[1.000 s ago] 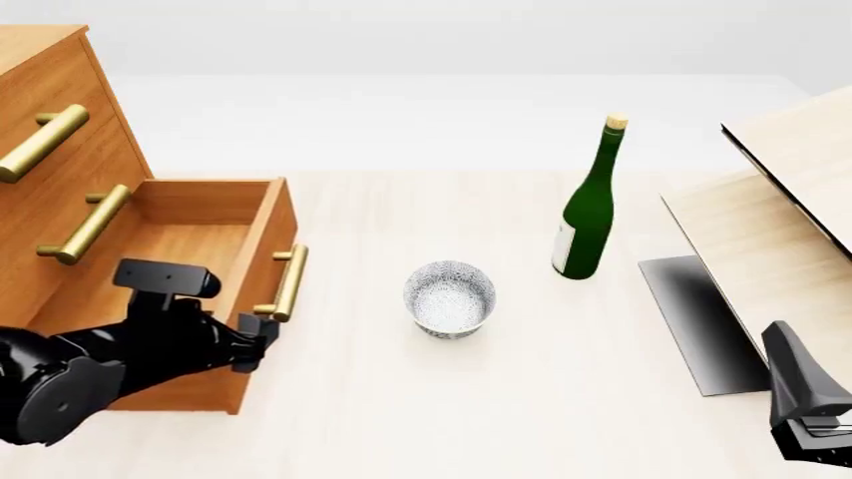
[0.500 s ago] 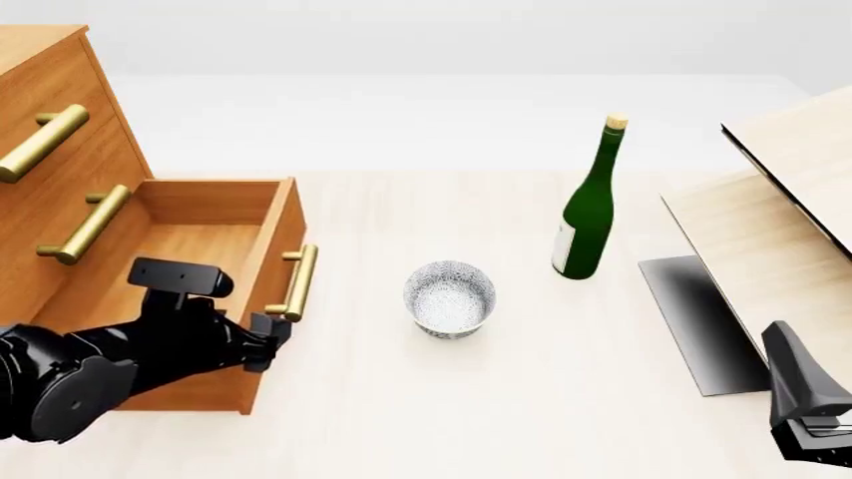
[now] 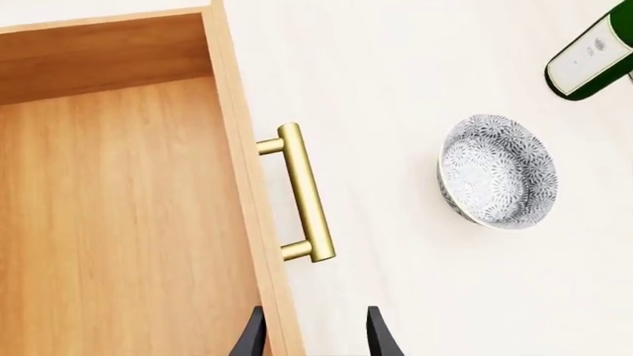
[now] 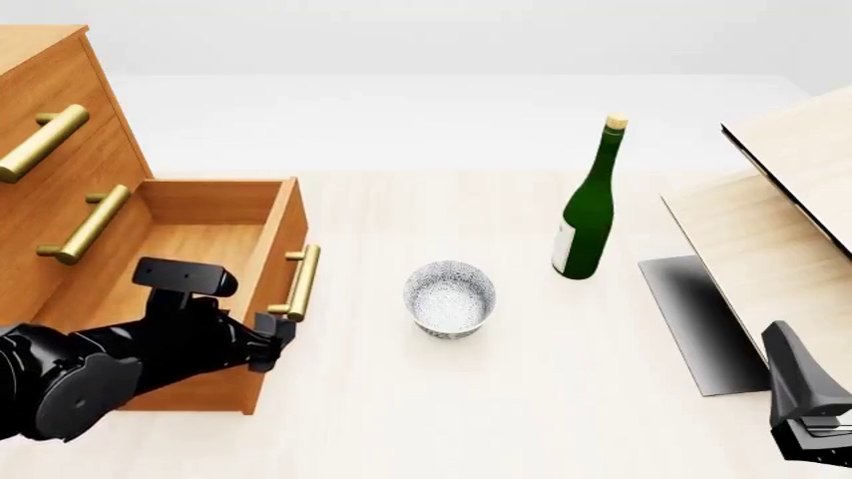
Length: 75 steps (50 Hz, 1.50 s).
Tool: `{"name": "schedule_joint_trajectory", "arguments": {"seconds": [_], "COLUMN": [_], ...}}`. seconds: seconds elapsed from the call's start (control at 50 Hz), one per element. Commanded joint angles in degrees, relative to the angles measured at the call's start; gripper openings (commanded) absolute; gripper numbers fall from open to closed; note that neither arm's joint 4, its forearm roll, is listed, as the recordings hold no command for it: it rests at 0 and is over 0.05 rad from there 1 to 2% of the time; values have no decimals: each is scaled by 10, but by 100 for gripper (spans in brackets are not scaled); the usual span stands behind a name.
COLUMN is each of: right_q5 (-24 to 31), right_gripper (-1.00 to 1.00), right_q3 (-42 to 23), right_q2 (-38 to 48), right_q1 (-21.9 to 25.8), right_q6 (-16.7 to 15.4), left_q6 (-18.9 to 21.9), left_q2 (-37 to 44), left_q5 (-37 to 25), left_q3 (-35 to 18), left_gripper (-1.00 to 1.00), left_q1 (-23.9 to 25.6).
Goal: Put the bowl in the bottom drawer of the cabinet and close it.
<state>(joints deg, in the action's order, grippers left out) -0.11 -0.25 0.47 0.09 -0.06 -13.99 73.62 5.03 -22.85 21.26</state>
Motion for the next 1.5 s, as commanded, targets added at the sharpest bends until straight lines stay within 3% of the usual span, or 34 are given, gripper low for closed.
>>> {"name": "schedule_joint_trajectory", "arguments": {"seconds": [0.02,0.96,1.5], "right_q5": [0,0,0], "right_gripper": [100,100,100], "right_q3": [0,0,0], "right_q2": [0,0,0], "right_q1": [0,0,0], "right_q6": [0,0,0], "left_q6": [-36,5,24], "left_q2": [9,-162,-235], "left_q5": [3,-116,-161], "left_q3": [11,3,-32], "left_gripper": [100,100,100], "left_q1": [44,15,12]}}
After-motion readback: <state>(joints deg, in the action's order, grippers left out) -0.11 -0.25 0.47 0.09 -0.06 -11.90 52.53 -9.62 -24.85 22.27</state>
